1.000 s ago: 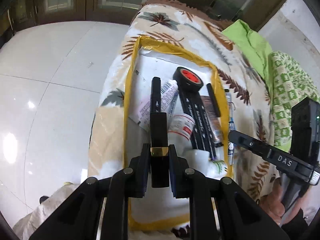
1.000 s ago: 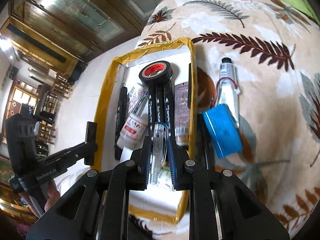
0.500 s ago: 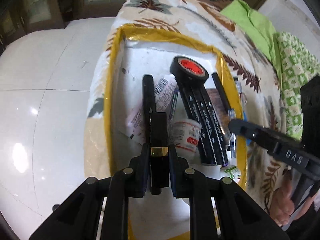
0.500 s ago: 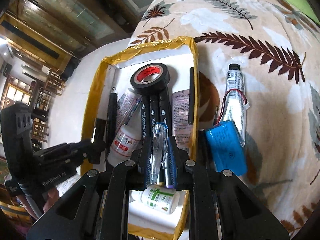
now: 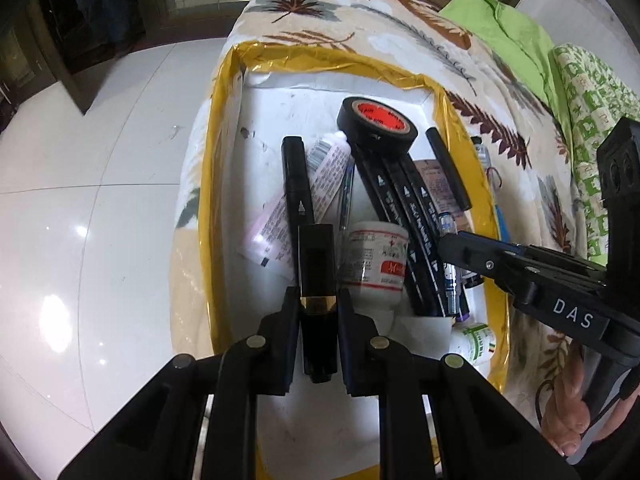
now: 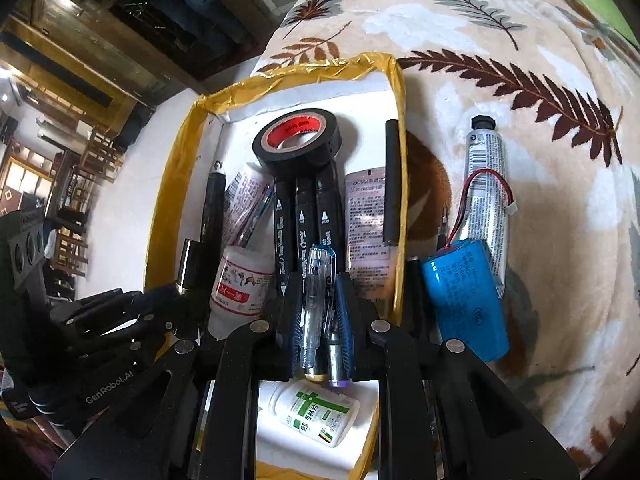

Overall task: Organize objects
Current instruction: 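Lower the clear pen and lipstick into the tray and open both grippers, then withdraw both grippers from the tray toward the items beside it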

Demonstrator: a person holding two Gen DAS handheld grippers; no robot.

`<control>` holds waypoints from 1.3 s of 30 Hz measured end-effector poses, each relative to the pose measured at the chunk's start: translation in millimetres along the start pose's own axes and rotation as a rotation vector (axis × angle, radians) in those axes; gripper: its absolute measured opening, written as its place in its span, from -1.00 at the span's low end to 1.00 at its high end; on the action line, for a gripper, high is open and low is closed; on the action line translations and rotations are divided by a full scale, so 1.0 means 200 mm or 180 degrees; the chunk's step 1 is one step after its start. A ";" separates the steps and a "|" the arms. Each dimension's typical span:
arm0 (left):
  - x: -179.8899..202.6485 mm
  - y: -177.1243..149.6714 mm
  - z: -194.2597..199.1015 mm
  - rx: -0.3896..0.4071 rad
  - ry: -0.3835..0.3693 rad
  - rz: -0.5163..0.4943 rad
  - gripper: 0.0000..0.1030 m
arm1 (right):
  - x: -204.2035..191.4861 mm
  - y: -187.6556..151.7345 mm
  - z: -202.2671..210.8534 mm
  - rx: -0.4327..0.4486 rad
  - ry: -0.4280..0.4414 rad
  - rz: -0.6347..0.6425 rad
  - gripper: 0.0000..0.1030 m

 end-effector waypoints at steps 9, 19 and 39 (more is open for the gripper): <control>-0.03 -0.03 0.01 0.0064 -0.0178 0.0176 -0.66 | 0.00 -0.02 0.00 0.0001 0.0118 -0.0004 -0.67; 0.05 -0.05 0.21 0.0541 -0.0782 0.0255 0.17 | -0.02 -0.09 0.23 0.0256 0.0392 0.0050 0.08; 0.57 -0.29 0.29 0.0558 -0.1362 0.0107 0.25 | 0.43 -0.47 0.40 0.0188 0.0216 -0.0190 0.08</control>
Point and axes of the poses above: each gripper's, at about its wrist camera, not at the fingertips, and z roughly against the way its jaws point, x to its right, y to its top, the point moved 7 cm from there along -z, roughly the way its jaws point, and after that the axes turned 4 degrees about -x, right-handed, at the moved point
